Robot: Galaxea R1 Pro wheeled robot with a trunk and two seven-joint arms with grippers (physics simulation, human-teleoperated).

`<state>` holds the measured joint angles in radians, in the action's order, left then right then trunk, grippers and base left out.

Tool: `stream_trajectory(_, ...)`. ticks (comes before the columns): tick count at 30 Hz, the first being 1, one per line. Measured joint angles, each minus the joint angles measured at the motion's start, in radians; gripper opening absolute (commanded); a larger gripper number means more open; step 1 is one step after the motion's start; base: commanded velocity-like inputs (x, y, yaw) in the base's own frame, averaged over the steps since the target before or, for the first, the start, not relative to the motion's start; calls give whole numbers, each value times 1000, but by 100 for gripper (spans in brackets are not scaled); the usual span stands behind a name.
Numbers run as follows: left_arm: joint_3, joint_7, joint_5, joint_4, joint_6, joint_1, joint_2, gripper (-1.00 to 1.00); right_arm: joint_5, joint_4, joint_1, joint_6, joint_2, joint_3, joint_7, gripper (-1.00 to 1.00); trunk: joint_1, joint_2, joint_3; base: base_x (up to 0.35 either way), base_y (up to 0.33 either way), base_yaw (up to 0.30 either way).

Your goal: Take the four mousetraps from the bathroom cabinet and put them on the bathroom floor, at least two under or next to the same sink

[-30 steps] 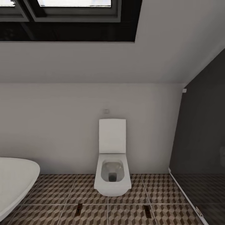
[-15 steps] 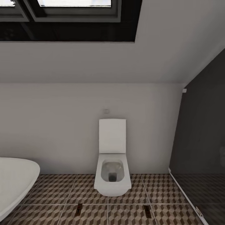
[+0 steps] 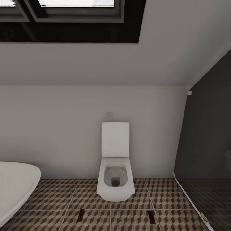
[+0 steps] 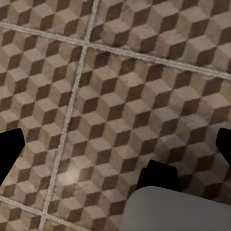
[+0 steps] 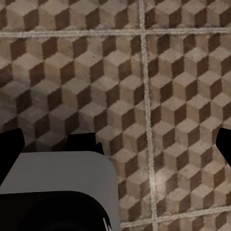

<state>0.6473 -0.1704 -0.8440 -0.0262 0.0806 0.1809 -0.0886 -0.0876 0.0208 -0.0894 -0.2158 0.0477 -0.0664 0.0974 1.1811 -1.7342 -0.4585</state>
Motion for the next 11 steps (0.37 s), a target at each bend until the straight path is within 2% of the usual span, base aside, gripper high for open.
stream_trajectory(11, 0, 0, -1, 0, 0, 0, 1, 100, 0, 0, 0, 0, 0, 0, 0, 100, 0, 0, 0, 0, 0, 0)
